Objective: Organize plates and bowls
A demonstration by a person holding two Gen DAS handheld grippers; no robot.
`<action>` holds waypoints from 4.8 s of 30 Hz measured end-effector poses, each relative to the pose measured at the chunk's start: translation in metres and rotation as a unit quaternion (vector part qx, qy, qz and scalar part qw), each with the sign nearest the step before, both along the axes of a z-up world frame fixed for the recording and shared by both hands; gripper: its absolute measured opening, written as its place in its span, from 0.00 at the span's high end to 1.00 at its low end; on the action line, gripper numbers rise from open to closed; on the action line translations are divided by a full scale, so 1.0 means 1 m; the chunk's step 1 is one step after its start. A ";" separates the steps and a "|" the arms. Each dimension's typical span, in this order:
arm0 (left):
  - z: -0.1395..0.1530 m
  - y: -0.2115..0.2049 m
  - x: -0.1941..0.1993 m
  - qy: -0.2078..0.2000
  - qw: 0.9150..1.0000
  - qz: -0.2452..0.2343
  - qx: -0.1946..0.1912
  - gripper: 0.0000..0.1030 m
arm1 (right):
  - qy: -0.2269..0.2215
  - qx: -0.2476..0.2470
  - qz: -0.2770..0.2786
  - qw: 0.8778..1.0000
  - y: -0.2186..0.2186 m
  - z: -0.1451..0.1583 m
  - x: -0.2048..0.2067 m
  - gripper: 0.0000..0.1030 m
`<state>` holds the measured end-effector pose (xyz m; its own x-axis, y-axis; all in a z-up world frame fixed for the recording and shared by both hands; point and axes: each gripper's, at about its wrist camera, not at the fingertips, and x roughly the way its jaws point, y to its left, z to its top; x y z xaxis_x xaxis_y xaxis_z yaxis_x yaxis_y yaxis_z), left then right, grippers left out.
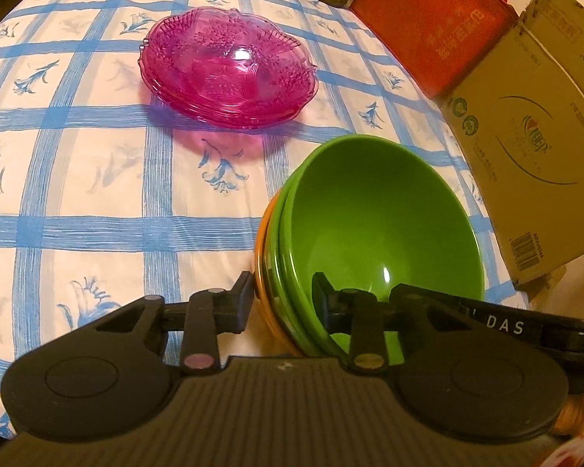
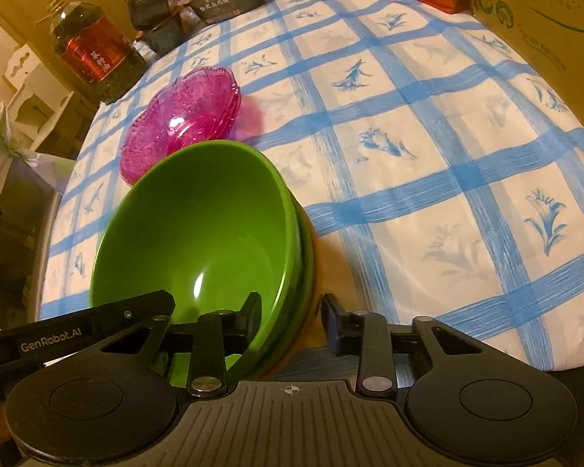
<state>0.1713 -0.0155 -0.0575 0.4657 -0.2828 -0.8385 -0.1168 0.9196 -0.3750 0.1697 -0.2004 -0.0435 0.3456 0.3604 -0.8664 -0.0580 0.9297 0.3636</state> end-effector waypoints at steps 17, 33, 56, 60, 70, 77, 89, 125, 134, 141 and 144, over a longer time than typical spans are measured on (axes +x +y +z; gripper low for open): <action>0.003 -0.003 -0.008 -0.002 1.000 0.001 0.008 0.73 | -0.005 -0.001 -0.003 1.000 0.000 0.001 -0.009 0.71; 0.012 0.017 -0.043 -0.001 1.000 0.025 0.015 0.73 | 0.002 0.007 0.023 1.000 0.024 0.004 -0.033 0.71; 0.019 0.075 -0.062 -0.007 0.997 0.071 0.014 0.73 | -0.001 0.010 0.068 0.998 0.084 0.006 -0.030 0.71; 0.030 0.076 -0.054 -0.015 0.997 0.070 0.015 0.74 | -0.012 0.007 0.070 0.997 0.086 0.018 -0.023 0.71; 0.055 0.081 -0.028 -0.032 0.996 0.077 0.011 0.74 | -0.035 0.008 0.070 0.997 0.090 0.043 0.005 0.71; 0.064 0.084 -0.012 -0.036 0.996 0.076 0.012 0.73 | -0.037 0.016 0.066 0.997 0.090 0.052 0.023 0.71; 0.076 0.085 0.021 -0.041 0.997 0.068 0.020 0.73 | -0.043 0.023 0.062 0.997 0.090 0.061 0.053 0.71; 0.054 0.097 0.142 -0.021 0.998 0.049 0.035 0.74 | -0.034 0.003 0.061 0.998 0.101 0.041 0.174 0.71; 0.034 0.107 0.168 -0.008 0.998 0.052 0.037 0.75 | -0.014 0.004 0.062 0.998 0.107 0.015 0.196 0.71; 0.021 0.109 0.179 -0.006 0.998 0.051 0.036 0.75 | -0.010 0.002 0.060 0.998 0.109 0.003 0.206 0.71; 0.017 0.110 0.182 -0.006 0.998 0.051 0.037 0.75 | -0.010 0.002 0.059 0.998 0.110 0.000 0.208 0.71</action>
<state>0.3529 0.0943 -0.0402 0.4983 -0.1710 -0.8500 -0.2068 0.9286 -0.3081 0.3775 -0.0907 -0.0430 0.3174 0.4032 -0.8583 -0.1741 0.9145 0.3652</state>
